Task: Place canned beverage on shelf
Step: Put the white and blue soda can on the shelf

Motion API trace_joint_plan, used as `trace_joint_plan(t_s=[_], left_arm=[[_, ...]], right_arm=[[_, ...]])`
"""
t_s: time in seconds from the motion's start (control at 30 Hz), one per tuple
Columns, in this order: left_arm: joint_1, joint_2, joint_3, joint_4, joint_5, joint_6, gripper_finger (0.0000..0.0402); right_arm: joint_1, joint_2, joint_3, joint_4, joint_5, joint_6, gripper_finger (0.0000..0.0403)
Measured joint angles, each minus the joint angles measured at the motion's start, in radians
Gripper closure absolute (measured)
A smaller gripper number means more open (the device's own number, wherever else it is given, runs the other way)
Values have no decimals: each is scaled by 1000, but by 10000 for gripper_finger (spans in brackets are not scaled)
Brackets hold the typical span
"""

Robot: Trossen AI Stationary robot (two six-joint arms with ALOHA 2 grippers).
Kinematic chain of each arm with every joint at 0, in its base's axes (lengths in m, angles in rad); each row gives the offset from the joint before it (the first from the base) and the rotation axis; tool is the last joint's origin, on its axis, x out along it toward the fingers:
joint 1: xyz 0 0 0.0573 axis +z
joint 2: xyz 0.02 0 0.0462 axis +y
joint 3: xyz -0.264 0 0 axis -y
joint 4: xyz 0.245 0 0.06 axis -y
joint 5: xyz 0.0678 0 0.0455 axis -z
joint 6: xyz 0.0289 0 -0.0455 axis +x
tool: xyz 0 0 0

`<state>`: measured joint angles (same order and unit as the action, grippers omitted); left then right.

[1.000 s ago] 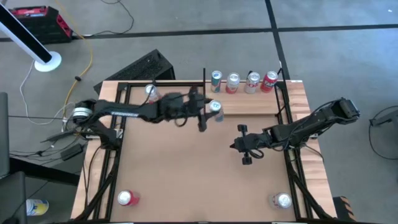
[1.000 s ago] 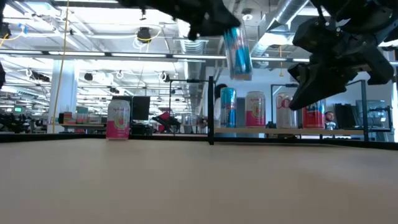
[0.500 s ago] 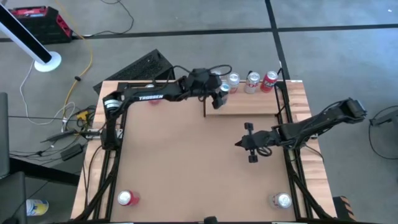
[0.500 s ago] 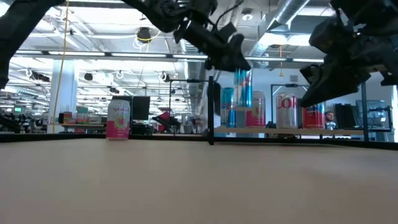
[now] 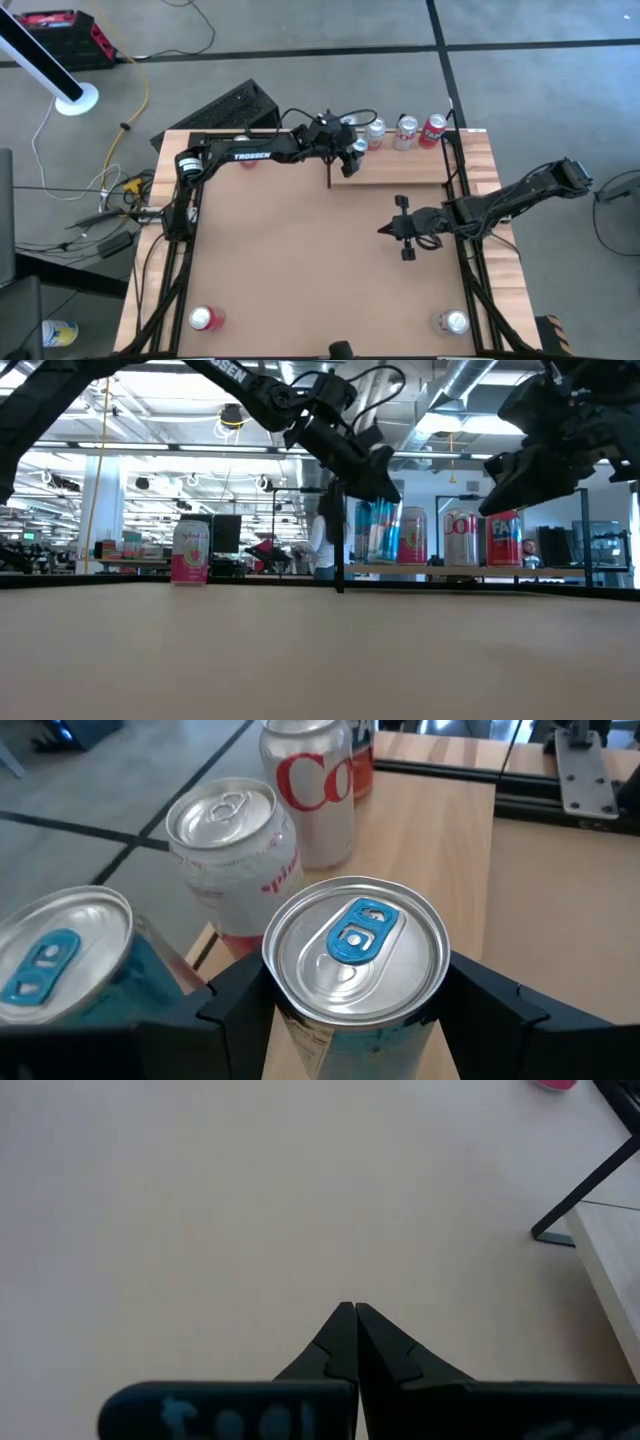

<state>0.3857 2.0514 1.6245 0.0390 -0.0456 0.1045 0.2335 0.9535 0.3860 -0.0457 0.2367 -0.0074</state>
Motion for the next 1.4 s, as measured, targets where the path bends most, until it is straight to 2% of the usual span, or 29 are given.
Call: trace_joint_plan(t_s=[0.23,0.53,0.77,0.9,1.13,1.3,1.4], left_arm=[[-4,-2,0,-10,-4,0,183],[-3,-6,2,-82,-12,-1,124],[-6,-6,4,-93,-13,8,117],[-12,-11,53,-180,-17,34,116],[-21,-25,233,-420,-67,86,115],[-26,-34,349,-568,-85,113,115],[-28,-69,392,-690,-158,101,116]], right_arm=[[0,0,1,2,0,0,382],[0,0,1,2,0,1,382],[0,0,1,2,0,8,382],[-1,0,1,4,6,11,382],[-11,0,2,49,104,33,382],[-67,0,2,106,198,76,382],[-120,11,2,142,221,115,382]])
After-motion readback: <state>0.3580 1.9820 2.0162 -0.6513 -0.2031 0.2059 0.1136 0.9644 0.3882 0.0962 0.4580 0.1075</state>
